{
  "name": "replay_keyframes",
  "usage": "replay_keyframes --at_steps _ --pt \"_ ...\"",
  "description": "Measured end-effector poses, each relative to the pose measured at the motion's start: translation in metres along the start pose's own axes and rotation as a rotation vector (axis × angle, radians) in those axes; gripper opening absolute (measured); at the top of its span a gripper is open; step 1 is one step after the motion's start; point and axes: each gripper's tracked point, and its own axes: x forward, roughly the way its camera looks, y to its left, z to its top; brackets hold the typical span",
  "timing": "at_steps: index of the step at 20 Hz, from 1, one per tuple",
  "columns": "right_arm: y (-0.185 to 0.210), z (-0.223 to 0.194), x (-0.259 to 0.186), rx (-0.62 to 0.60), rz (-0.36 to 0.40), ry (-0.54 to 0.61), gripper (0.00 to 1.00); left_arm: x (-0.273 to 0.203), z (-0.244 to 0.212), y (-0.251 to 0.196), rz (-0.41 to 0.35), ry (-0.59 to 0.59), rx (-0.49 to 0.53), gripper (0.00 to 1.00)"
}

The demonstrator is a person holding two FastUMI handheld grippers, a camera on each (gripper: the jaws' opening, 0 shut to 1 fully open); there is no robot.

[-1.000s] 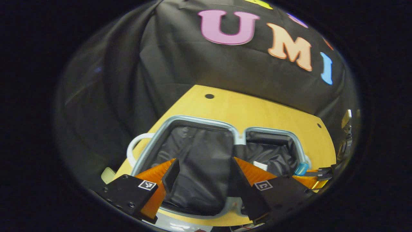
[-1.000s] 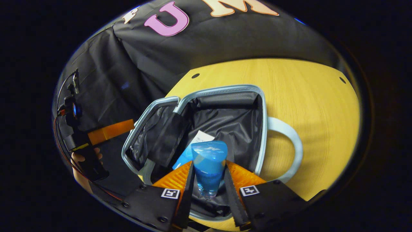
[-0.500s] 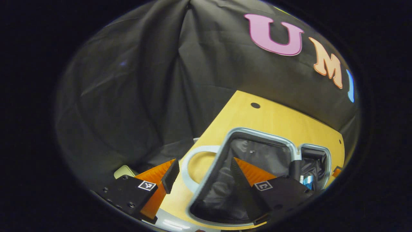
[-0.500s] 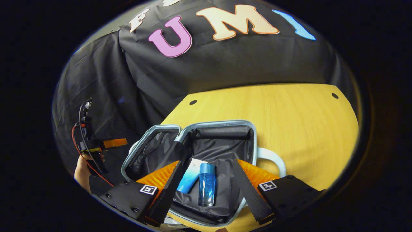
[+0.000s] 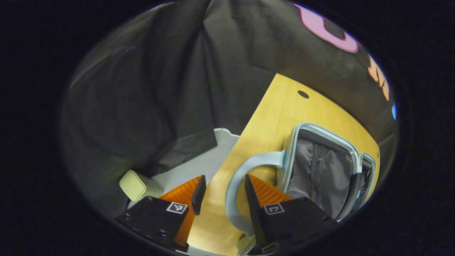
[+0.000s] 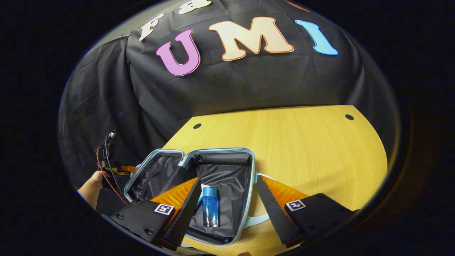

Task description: First open the suitcase, pack the skin care products into it, and then close the suitcase.

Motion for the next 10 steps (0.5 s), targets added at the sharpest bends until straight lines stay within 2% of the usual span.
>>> replay_keyframes --at_steps 1,2,3,4,5,7,8,9,10 --pt "-0.001 0.002 -0.002 -0.005 -0.004 -0.006 0.98 0.007 -0.004 0.000 -0.008 0.015 -0.001 0.58" --pt "-0.001 0.004 -0.004 -0.013 -0.004 -0.013 0.98 0.010 -0.005 -0.004 -0.022 0.024 -0.008 0.47" --pt "0.000 0.006 -0.004 -0.022 -0.004 -0.021 0.98 0.012 -0.009 -0.011 -0.041 0.031 -0.016 0.41" --pt "0.000 0.009 -0.005 -0.030 -0.004 -0.033 0.98 0.008 -0.008 -0.011 -0.034 0.028 -0.015 0.22" --pt "0.001 0.011 -0.006 -0.038 -0.002 -0.043 0.98 0.005 -0.004 -0.011 -0.035 0.011 -0.003 0.14" --pt "0.002 0.013 -0.009 -0.044 0.008 -0.057 0.98 -0.010 0.003 -0.019 -0.035 -0.023 0.024 0.08" --pt "0.002 0.015 -0.011 -0.046 0.014 -0.064 0.94 -0.019 0.008 -0.019 -0.020 -0.043 0.041 0.05" --pt "0.000 0.017 -0.011 -0.050 0.020 -0.071 0.94 -0.030 0.019 -0.018 -0.014 -0.082 0.060 0.05" --pt "0.000 0.020 -0.012 -0.053 0.028 -0.079 0.98 -0.044 0.028 -0.020 -0.010 -0.109 0.066 0.02"
